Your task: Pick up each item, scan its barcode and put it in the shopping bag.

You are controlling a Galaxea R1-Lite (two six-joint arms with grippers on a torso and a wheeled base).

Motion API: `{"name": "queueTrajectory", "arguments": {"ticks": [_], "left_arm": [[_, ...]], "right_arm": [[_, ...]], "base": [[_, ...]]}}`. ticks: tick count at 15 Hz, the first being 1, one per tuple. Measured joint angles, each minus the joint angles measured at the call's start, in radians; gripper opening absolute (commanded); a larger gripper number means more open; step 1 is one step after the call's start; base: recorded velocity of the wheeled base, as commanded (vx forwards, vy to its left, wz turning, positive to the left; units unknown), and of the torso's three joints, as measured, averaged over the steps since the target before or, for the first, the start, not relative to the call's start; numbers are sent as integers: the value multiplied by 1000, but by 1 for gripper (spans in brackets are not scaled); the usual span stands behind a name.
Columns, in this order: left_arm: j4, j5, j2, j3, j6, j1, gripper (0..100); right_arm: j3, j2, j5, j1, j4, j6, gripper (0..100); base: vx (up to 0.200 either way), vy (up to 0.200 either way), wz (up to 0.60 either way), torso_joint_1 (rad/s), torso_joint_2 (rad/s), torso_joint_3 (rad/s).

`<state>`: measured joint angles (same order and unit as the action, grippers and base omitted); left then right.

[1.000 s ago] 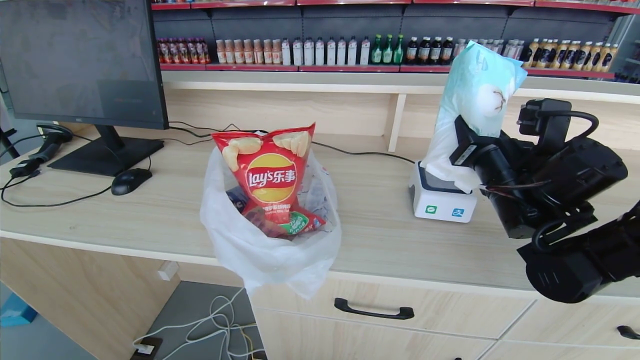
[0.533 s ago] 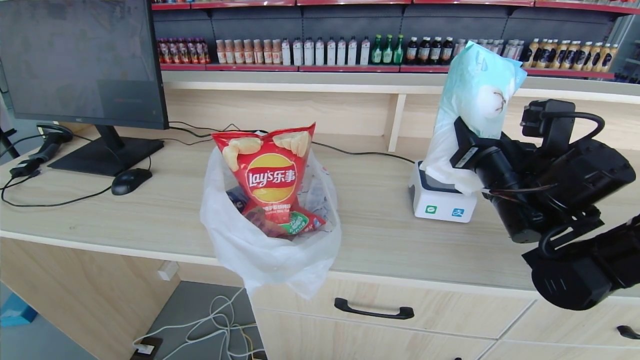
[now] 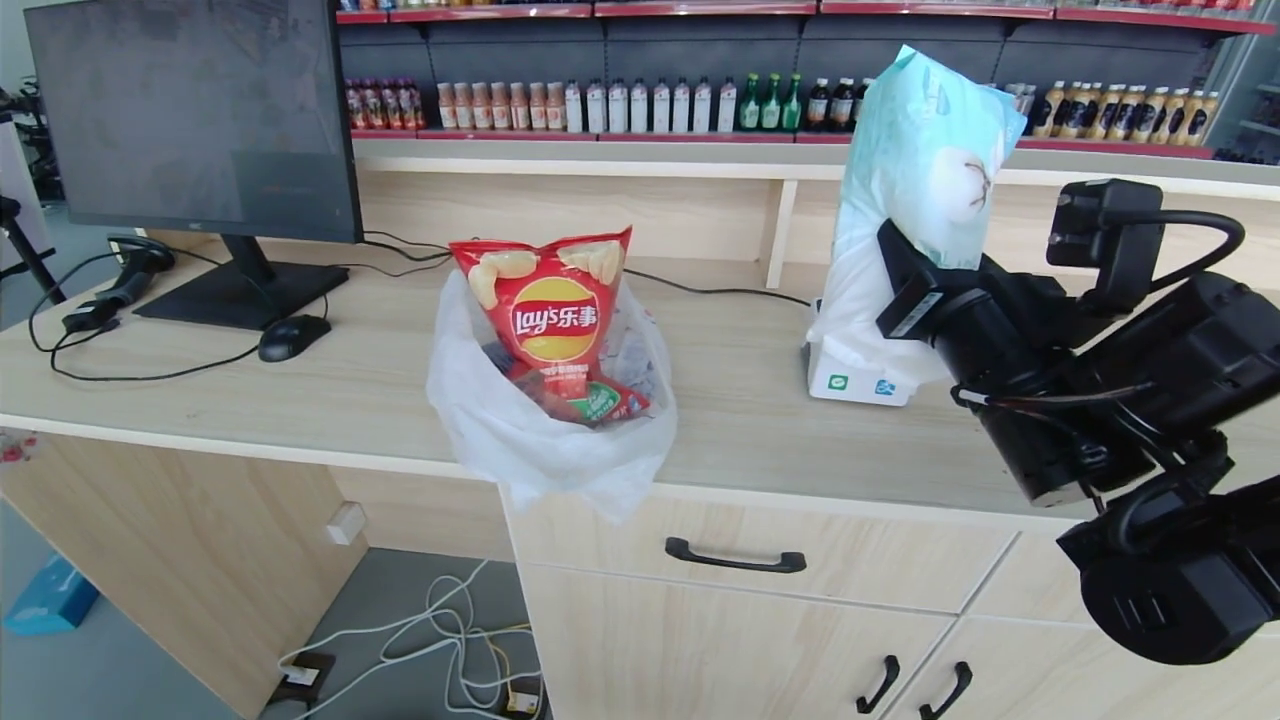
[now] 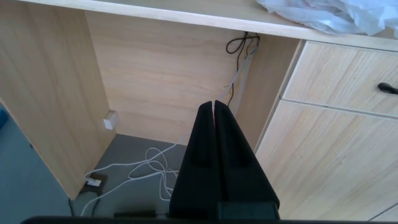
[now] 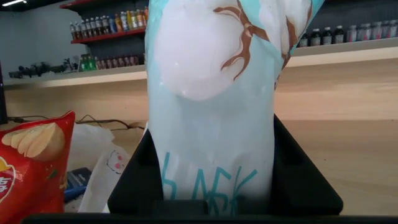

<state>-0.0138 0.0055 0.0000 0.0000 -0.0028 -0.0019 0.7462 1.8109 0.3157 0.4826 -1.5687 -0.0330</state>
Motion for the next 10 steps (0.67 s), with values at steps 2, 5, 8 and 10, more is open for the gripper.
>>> {"name": "queueTrajectory", "arguments": {"ticks": [2, 5, 8, 10], "left_arm": [[0, 0, 0, 0, 0, 0, 0], [0, 0, 0, 0, 1, 0, 0], [1, 0, 0, 0, 1, 1, 0], [0, 0, 0, 0, 1, 0, 0]], "right_arm": [[10, -6, 0, 7, -2, 1, 0], [18, -8, 0, 27, -3, 1, 0], [20, -13, 0, 48, 1, 0, 0], [27, -14, 0, 66, -3, 0, 0]], "base": [[0, 0, 0, 0, 0, 0], [0, 0, 400, 0, 3, 0], [0, 0, 600, 4, 6, -2], [0, 0, 600, 5, 2, -2]]}}
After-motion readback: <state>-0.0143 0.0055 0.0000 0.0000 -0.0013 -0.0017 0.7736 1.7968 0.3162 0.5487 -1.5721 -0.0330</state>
